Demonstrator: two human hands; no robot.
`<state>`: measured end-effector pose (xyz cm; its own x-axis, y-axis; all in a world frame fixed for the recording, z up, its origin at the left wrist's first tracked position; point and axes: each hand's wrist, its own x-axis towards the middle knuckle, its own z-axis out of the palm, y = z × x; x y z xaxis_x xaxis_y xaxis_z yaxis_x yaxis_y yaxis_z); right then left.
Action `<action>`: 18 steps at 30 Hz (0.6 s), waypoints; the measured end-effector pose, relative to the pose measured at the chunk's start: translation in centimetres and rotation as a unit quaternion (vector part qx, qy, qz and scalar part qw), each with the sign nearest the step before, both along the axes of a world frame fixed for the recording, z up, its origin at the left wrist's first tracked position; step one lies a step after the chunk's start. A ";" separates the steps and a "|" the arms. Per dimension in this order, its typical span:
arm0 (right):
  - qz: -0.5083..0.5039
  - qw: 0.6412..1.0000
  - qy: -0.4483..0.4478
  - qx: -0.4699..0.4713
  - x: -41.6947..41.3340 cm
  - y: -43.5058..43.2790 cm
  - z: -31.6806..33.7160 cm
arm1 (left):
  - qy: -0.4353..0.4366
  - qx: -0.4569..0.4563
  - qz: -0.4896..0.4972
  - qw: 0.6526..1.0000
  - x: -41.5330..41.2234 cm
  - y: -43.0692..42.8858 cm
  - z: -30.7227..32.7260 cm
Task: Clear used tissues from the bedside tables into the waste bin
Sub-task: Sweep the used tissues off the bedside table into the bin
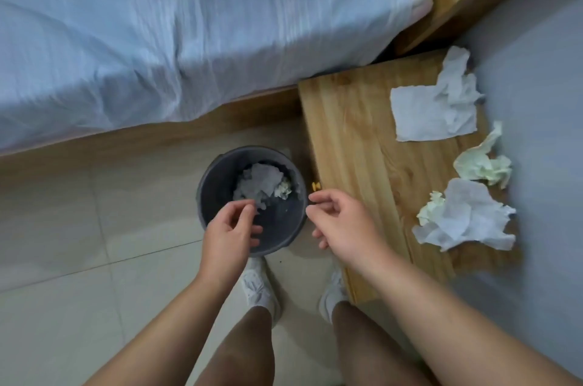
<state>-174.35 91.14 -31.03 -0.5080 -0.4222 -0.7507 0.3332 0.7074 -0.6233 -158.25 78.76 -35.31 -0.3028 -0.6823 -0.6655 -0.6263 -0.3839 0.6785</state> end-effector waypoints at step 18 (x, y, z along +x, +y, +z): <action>-0.063 0.938 0.296 0.171 -11.8 22.6 0.2 | 0.058 -0.299 -0.577 0.758 -22.5 18.0 1.4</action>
<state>-186.11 113.76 -30.81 -0.9081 -0.1169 -0.4020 0.0944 0.8783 -0.4687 -180.75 96.72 -33.89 -0.9604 -0.0876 -0.2643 -0.2333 0.7715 0.5919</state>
